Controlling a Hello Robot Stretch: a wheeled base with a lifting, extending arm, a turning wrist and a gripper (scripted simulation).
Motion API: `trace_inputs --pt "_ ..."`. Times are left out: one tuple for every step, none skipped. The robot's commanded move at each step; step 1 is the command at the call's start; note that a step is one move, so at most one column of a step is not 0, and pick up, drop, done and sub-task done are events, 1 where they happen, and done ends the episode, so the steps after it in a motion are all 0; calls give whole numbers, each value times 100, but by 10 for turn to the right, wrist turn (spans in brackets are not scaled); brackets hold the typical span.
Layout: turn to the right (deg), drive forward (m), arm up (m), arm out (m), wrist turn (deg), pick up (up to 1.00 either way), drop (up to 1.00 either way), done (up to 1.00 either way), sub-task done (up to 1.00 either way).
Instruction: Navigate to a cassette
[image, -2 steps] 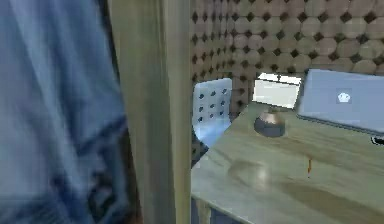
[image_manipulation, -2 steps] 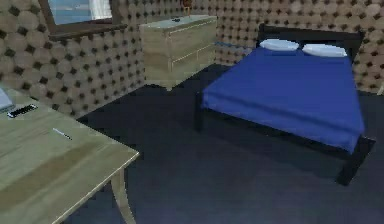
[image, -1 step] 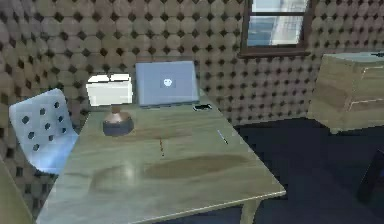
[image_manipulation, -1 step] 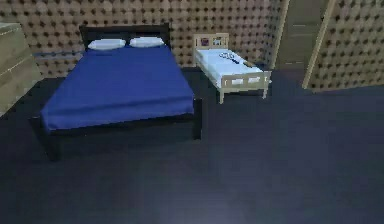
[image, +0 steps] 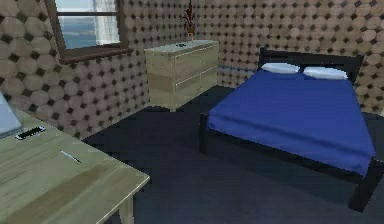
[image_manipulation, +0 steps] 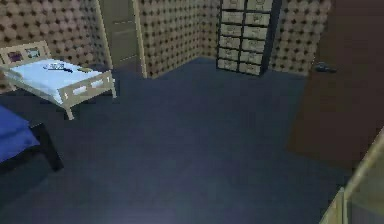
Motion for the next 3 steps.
trace_inputs --pt "300 0 0 0 0 0 0 0 0" --pt "0 5 0 0 0 0 0 0 0" --pt "-180 0 0 0 0 0 0 0 0"
